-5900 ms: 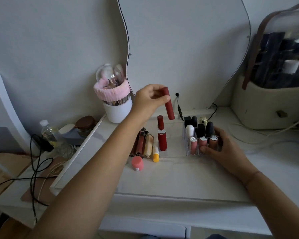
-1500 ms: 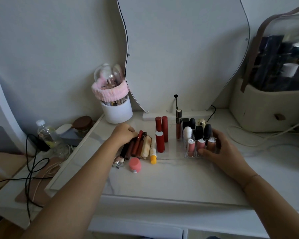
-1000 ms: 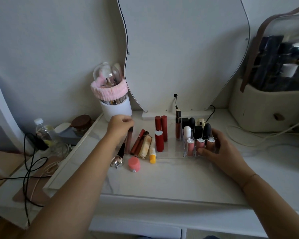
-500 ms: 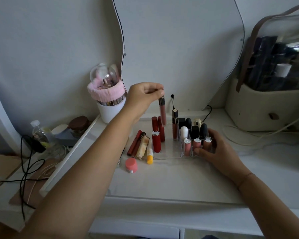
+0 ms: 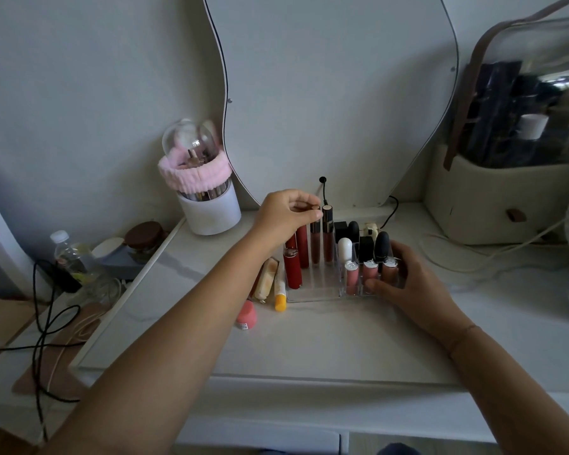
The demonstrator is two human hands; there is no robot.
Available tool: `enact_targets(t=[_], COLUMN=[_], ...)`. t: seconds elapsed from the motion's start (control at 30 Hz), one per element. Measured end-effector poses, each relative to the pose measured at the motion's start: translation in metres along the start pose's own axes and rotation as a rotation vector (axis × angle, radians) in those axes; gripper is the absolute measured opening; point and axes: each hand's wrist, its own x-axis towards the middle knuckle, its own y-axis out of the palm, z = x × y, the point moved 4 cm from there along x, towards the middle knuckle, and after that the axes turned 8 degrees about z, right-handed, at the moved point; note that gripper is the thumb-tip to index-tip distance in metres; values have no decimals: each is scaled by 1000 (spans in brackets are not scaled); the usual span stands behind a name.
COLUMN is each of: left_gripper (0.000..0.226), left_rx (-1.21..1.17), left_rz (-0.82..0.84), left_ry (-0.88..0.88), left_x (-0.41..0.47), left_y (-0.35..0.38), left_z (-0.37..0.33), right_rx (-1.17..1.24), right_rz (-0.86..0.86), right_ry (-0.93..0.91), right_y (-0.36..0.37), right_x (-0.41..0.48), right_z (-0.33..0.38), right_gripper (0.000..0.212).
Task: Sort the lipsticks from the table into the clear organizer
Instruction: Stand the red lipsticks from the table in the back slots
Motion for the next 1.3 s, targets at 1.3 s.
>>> enact_targets(t=[1.3], left_gripper=[37], left_rx=[625], left_rz=[50], left_ry=[-502], left_x=[-18], left_y=[-46], left_z=[92], right_rx=[-19], right_rz=[-7], right_ry=[11], right_y=[-1], right_x=[0], right_z=[1], right_gripper=[74])
